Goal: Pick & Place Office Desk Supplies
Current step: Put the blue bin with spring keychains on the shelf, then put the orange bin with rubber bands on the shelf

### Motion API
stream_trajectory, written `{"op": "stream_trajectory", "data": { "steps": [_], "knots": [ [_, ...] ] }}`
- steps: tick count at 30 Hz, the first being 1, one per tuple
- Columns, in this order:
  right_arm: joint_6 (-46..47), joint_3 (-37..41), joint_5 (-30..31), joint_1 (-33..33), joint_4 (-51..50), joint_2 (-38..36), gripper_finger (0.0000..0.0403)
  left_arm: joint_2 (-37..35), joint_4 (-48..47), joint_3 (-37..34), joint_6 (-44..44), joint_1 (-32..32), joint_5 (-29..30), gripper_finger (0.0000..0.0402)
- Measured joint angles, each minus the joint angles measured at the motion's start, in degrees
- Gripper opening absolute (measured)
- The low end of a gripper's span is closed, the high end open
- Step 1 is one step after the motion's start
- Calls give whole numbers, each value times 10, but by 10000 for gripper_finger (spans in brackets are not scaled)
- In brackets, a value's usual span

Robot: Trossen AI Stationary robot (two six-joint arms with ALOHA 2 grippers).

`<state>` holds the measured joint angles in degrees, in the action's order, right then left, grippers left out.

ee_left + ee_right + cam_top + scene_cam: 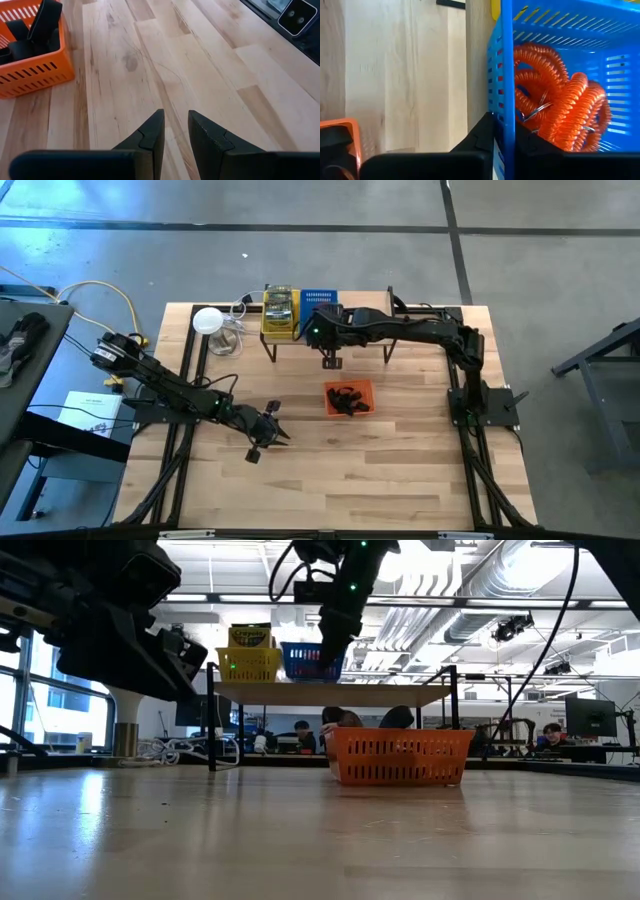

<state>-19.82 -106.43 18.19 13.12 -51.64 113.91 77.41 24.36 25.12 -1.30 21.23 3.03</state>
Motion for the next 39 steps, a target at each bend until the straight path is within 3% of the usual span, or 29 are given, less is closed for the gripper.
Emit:
{"op": "stream_trajectory", "data": {
  "steps": [11,18,27,33,39],
  "knots": [
    [1,0,11,-11,3,0,87,0,-4,-1,0,0,0,80],
    [-43,0,102,-46,25,-4,128,0,-4,-2,0,0,-1,80],
    [-25,1,192,-158,14,-18,125,0,-4,-6,-1,0,-1,80],
    [190,1,214,-257,-41,-17,125,0,-3,-12,-2,0,-9,80],
    [487,1,53,-295,-224,-17,124,0,-3,-14,-3,-2,-24,80]
  ]
}}
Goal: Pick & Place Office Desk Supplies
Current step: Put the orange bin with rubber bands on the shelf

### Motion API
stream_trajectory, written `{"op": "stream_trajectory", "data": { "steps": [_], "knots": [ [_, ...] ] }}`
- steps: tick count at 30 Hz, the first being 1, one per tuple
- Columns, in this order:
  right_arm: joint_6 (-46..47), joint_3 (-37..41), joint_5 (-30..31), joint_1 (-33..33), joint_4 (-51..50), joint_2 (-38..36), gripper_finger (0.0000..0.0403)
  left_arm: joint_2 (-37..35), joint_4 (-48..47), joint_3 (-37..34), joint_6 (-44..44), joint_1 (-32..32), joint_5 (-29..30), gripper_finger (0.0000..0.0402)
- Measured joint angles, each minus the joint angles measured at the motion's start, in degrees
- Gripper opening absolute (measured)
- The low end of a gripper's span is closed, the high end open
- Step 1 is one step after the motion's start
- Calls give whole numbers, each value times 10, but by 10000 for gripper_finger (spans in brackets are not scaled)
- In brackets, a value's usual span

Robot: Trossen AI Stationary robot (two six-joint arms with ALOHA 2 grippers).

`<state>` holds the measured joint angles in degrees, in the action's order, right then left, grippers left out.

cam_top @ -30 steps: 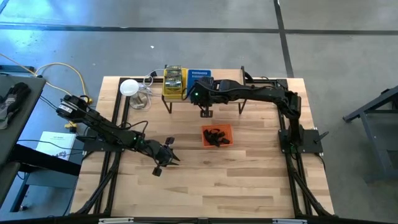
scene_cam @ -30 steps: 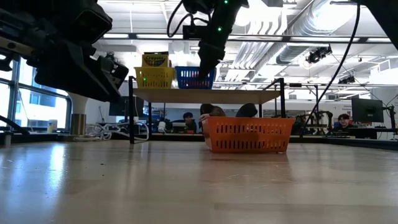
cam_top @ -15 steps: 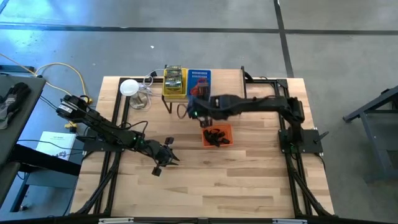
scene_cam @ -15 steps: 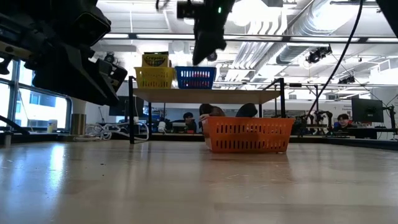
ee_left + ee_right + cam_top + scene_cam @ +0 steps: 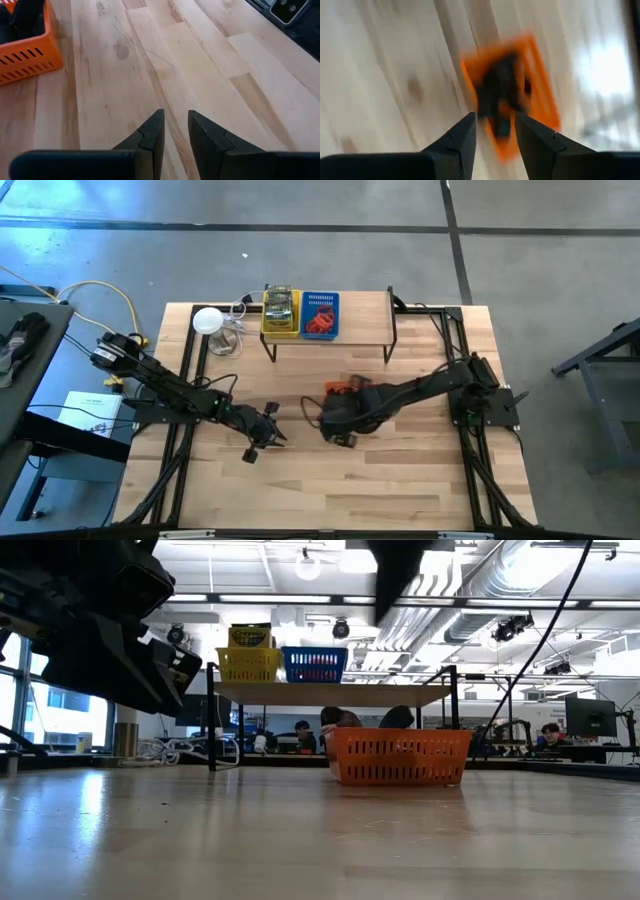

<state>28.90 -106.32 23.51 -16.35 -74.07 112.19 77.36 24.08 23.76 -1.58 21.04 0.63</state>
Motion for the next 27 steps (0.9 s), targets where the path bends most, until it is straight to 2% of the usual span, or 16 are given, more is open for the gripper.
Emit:
{"op": "stream_trajectory", "data": {
  "steps": [3,7,9,13,16,21,27],
  "knots": [
    [82,14,-30,-10,-85,0,124,0,3,0,-2,0,-6,80],
    [120,41,-57,-13,-139,1,124,0,9,0,-9,0,-9,80],
    [75,54,-48,-13,-141,1,124,0,9,0,-13,2,-9,80],
    [-78,100,29,-17,-124,1,124,0,13,0,-29,3,-9,80],
    [-171,138,35,-10,-134,1,124,0,12,0,-46,4,-9,80],
    [-243,174,8,11,-125,1,124,0,14,0,-57,11,-8,80],
    [-274,195,3,44,-87,1,116,0,34,0,-57,14,2,80]
  ]
}}
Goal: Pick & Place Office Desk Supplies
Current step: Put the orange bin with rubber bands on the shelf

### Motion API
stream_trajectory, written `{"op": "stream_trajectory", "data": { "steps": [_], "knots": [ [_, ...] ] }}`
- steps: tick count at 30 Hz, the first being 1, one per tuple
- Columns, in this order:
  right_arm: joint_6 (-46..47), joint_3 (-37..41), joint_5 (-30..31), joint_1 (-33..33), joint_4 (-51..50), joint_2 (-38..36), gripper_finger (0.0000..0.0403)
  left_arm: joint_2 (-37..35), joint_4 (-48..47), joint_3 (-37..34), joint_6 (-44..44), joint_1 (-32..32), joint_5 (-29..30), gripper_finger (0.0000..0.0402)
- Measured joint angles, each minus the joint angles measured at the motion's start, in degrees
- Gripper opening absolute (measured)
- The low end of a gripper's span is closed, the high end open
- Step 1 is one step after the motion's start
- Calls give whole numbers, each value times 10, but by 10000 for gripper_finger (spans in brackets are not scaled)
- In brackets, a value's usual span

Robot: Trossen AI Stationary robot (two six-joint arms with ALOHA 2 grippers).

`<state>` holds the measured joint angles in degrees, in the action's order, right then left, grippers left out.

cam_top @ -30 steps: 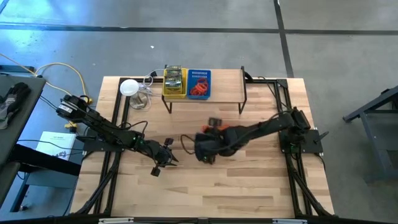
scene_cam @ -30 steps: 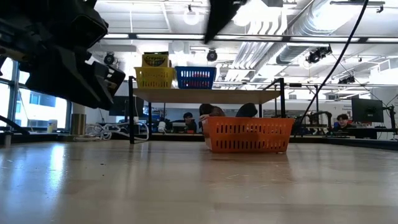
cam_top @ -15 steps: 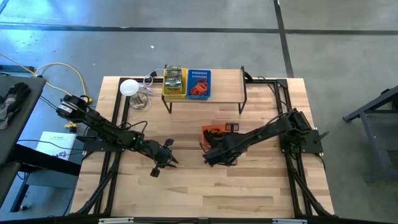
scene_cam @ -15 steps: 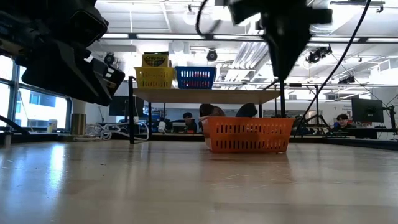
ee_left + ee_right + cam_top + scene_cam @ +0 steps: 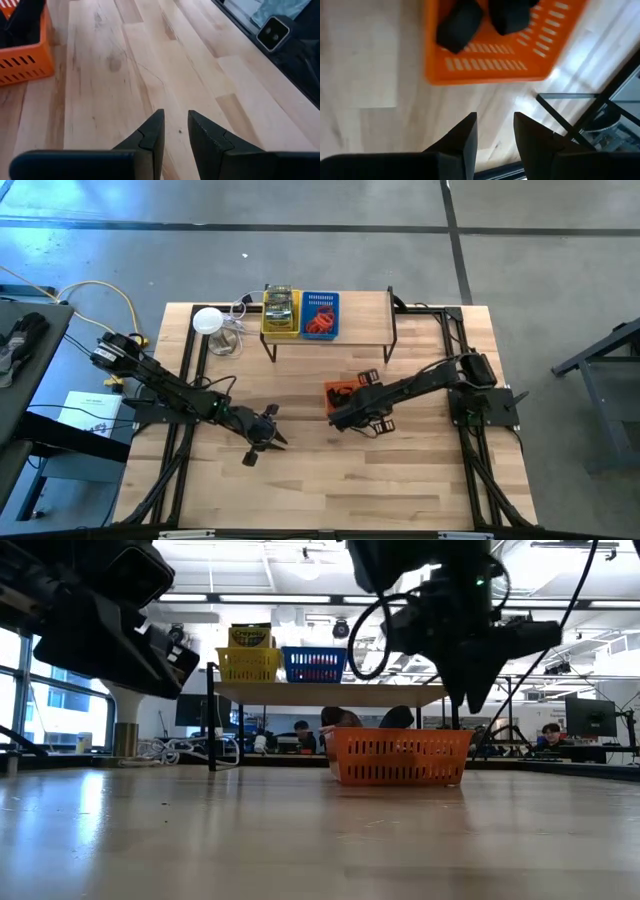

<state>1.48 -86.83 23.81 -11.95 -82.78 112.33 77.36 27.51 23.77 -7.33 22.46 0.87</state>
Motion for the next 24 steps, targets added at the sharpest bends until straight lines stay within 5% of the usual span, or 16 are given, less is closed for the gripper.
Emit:
{"op": "stream_trajectory", "data": {
  "steps": [9,15,24],
  "knots": [
    [-9,6,-6,33,44,0,114,0,6,0,0,0,3,80],
    [-125,6,-74,49,32,0,114,0,6,0,0,0,3,80],
    [-238,6,-58,48,31,0,114,0,4,-2,2,0,3,80]
  ]
}}
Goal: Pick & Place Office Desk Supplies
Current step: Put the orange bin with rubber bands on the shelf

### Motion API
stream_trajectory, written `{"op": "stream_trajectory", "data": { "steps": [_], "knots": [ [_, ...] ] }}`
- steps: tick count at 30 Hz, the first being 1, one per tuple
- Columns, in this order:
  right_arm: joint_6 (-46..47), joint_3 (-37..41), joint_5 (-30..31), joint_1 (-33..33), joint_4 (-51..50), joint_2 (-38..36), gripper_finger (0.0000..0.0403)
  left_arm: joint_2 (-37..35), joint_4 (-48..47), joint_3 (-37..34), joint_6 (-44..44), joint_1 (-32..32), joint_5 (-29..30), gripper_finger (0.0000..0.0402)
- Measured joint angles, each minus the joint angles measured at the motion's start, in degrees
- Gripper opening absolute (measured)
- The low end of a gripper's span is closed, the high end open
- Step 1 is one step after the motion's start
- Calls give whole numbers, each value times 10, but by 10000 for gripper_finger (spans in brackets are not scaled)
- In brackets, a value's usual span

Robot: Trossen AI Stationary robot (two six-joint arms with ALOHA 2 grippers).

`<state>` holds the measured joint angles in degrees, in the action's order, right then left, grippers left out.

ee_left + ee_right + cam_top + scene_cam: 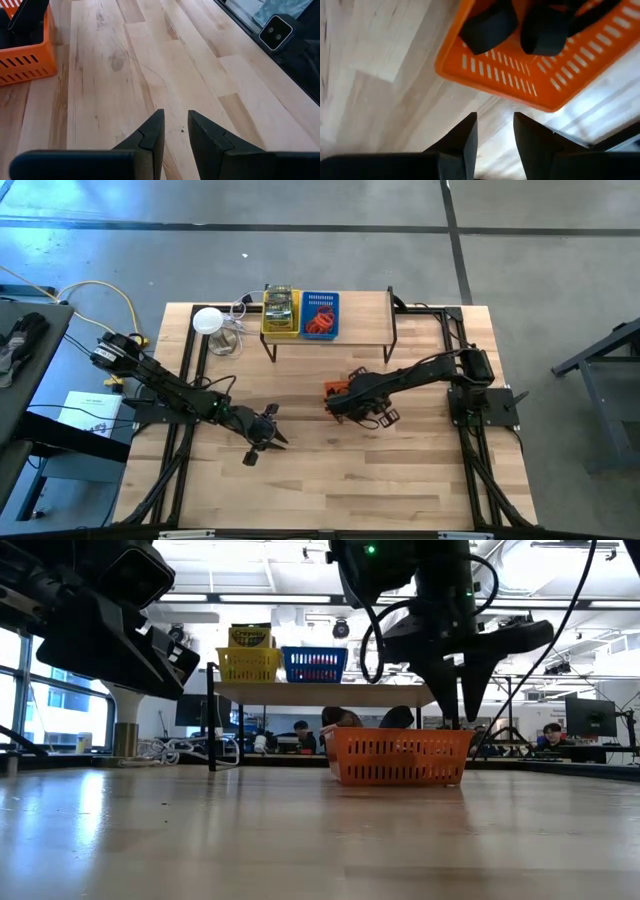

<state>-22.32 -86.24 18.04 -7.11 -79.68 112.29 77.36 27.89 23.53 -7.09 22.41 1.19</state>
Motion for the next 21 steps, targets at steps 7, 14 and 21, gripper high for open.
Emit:
{"op": "stream_trajectory", "data": {
  "steps": [7,14,21],
  "knots": [
    [-125,0,-3,3,14,0,114,0,0,0,1,0,0,80],
    [-201,0,-24,14,39,0,114,0,0,0,1,0,0,80],
    [-249,0,-35,18,36,1,114,0,0,-1,2,0,3,80]
  ]
}}
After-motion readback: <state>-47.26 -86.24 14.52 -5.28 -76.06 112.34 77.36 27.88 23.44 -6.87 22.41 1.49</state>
